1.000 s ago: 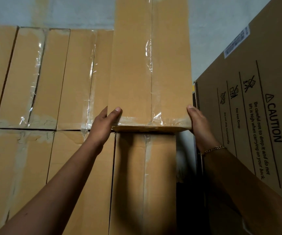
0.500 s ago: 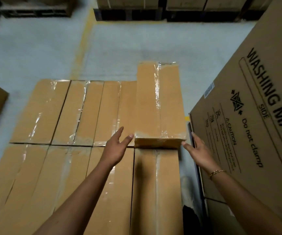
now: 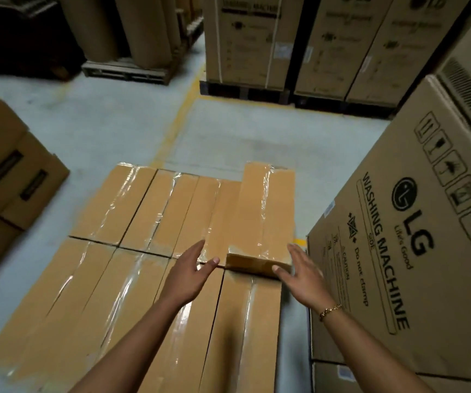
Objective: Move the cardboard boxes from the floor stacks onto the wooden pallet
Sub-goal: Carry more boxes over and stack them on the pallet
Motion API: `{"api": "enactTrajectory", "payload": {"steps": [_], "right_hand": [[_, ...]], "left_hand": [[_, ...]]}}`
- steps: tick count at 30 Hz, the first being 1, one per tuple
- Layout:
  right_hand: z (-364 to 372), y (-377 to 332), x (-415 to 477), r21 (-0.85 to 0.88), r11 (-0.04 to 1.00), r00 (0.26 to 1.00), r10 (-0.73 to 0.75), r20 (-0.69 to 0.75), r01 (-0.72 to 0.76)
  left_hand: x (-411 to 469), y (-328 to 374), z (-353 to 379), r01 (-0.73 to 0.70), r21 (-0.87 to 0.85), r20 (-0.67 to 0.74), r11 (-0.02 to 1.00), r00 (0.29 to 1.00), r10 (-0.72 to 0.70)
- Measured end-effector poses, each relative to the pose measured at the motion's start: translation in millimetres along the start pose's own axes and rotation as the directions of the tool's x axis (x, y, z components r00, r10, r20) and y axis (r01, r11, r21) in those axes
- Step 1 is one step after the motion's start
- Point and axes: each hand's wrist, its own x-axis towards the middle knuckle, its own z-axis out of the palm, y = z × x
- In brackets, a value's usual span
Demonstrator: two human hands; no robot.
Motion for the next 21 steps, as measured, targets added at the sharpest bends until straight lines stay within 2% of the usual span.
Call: {"api": "enactTrajectory", "payload": {"steps": [5, 11, 16, 21], "right_hand": [[-8.7, -30.3, -15.4, 0.001, 0.994, 0.993, -0.114, 0.035, 0.114], [3.0, -99.3, -37.2, -0.015, 0.965, 0.962, -0.259, 0.082, 0.261], [30.5, -165.9, -56.9, -0.013, 0.938, 0.932, -0.344, 0.114, 0.347], [93.3, -266.4, -86.7, 0.012, 0.911, 0.902, -0.41, 0.134, 0.412]], "left_hand": [[-48.5, 3.4, -18.7, 0.008, 0.037, -0.092, 0.999, 0.996, -0.005], [-94.5, -9.6, -67.5, 0.01, 0.123, -0.243, 0.992, 0.97, 0.02], [-133.1, -45.4, -127.5, 0.042, 0.118, -0.33, 0.992, 0.944, -0.001], [-179.4, -111.3, -212.5, 0.089, 0.117, -0.391, 0.989, 0.92, -0.037]]}}
